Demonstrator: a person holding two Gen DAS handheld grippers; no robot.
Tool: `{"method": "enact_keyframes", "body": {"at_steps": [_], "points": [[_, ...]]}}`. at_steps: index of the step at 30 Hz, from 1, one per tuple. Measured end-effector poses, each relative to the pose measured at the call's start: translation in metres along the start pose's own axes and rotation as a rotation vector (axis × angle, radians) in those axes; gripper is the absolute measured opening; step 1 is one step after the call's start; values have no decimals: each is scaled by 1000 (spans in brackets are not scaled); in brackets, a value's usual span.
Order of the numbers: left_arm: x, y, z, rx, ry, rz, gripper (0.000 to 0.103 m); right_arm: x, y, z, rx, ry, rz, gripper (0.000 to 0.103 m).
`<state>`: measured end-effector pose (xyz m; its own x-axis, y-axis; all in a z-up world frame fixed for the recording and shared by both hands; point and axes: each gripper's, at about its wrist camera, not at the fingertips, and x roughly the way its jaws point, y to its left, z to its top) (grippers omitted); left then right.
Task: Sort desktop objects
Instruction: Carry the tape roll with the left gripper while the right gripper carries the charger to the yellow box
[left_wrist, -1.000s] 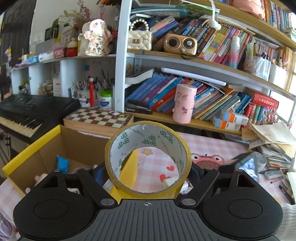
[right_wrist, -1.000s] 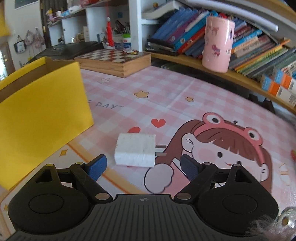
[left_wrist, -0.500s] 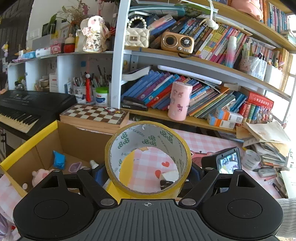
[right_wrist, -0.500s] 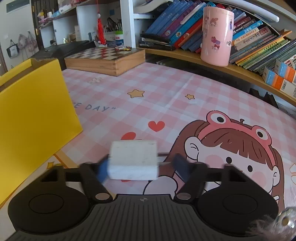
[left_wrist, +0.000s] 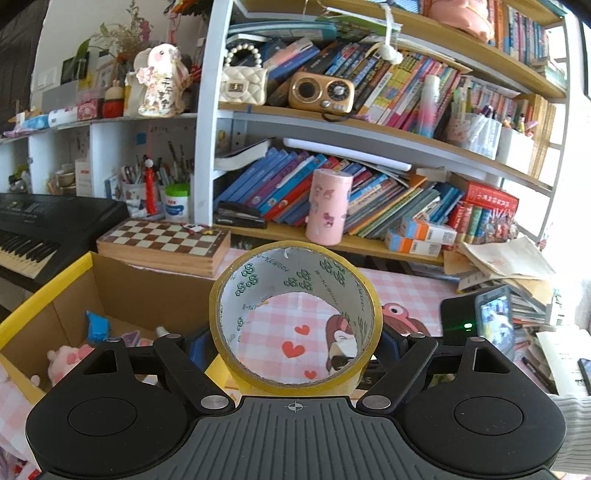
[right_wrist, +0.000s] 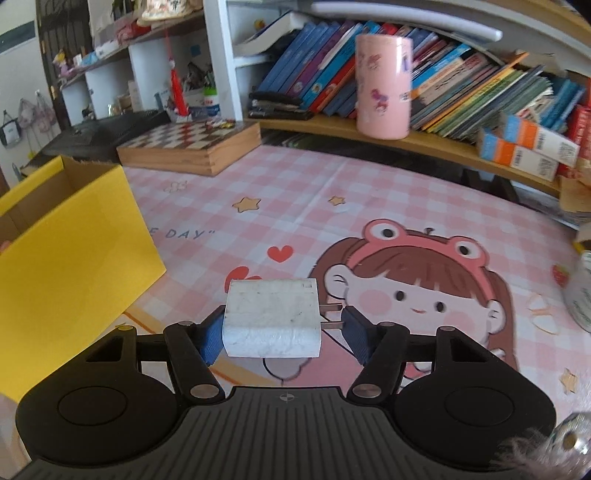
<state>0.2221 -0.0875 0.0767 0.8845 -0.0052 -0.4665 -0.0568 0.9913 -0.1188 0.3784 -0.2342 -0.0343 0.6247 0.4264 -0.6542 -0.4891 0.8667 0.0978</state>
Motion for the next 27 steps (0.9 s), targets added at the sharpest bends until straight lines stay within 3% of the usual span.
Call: {"method": "enact_keyframes", "body": {"at_steps": [13, 27], "points": [[-15, -3, -13, 8, -8, -126, 85, -86, 4, -13, 43, -100, -54, 62], [-41, 22, -24, 58, 0, -262, 85, -155, 31, -50, 192, -132, -215, 62]]}}
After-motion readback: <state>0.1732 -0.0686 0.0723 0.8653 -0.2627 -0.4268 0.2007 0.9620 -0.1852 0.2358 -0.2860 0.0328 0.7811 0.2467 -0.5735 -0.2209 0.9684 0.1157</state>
